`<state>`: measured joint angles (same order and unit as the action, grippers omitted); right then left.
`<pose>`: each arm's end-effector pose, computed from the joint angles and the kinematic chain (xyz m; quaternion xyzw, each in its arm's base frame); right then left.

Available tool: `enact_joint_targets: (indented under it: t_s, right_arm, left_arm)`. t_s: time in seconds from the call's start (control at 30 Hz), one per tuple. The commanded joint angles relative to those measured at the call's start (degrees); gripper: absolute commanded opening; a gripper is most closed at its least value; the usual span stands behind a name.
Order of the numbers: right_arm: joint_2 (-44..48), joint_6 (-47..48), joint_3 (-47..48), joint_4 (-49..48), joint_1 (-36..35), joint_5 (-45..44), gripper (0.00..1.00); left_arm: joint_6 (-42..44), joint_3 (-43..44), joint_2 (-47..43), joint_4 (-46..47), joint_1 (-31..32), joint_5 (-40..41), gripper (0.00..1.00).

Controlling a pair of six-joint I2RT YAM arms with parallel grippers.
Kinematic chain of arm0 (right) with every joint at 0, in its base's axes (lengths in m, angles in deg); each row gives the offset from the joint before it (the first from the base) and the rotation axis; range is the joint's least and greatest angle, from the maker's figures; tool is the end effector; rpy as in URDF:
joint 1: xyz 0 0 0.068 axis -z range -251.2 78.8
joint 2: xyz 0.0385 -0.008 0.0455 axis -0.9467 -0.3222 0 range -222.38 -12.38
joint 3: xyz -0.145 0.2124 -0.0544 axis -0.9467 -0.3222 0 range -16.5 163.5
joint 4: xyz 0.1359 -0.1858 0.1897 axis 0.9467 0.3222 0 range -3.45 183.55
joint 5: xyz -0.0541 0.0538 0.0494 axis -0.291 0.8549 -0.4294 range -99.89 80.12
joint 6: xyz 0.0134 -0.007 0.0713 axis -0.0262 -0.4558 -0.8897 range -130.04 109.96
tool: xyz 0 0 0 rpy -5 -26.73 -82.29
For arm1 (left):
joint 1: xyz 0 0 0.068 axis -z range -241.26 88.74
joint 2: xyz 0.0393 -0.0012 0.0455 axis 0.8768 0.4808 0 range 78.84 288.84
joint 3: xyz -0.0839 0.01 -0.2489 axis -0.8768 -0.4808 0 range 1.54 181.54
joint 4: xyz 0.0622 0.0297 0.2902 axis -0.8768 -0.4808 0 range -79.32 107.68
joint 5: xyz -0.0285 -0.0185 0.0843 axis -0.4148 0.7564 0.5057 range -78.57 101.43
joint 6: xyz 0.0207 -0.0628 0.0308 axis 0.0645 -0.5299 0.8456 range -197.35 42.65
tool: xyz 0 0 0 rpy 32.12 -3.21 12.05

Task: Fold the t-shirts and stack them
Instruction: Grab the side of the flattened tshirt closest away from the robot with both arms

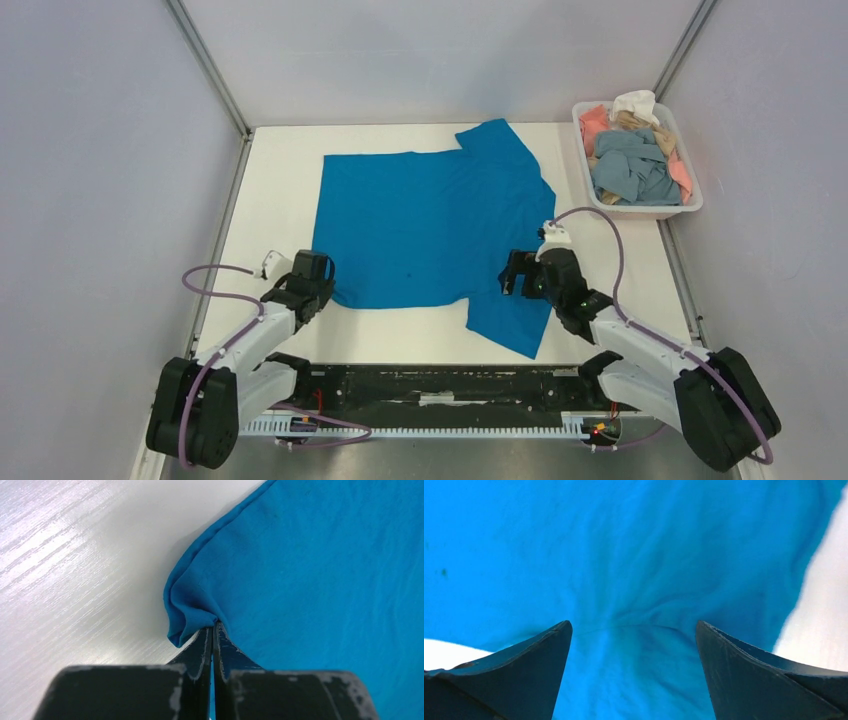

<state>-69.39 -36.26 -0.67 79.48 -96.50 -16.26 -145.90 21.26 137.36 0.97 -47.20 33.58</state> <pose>0.2255 0.0991 0.1092 0.0332 0.8818 0.1591 0.4427 0.2190 -0.0312 0.0914 -0.4797 0.8072 -0.0543 0.3396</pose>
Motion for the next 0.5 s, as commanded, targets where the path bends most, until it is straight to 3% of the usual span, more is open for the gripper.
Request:
enact_joint_targets:
  t_s: [0.0,0.2,0.37,0.47]
  right_arm:
    - [-3.13,2.97,9.91,12.38,-7.81,-7.96,0.97]
    - [-2.93,1.34,15.69,29.84,-18.69,-12.38,0.96]
    - [-5.06,2.84,18.09,45.66,-25.59,-5.45,0.89]
    - [-5.50,0.46,19.66,54.31,-27.46,-8.85,0.82]
  left_arm:
    - [3.66,0.14,0.00,-2.53,0.17,0.25,0.02]
    - [4.00,-0.37,-3.00,-4.38,0.17,2.02,0.02]
    - [4.88,-2.42,-4.67,-1.70,0.17,0.83,0.02]
    - [5.19,-1.91,-5.29,-2.96,0.17,0.87,0.02]
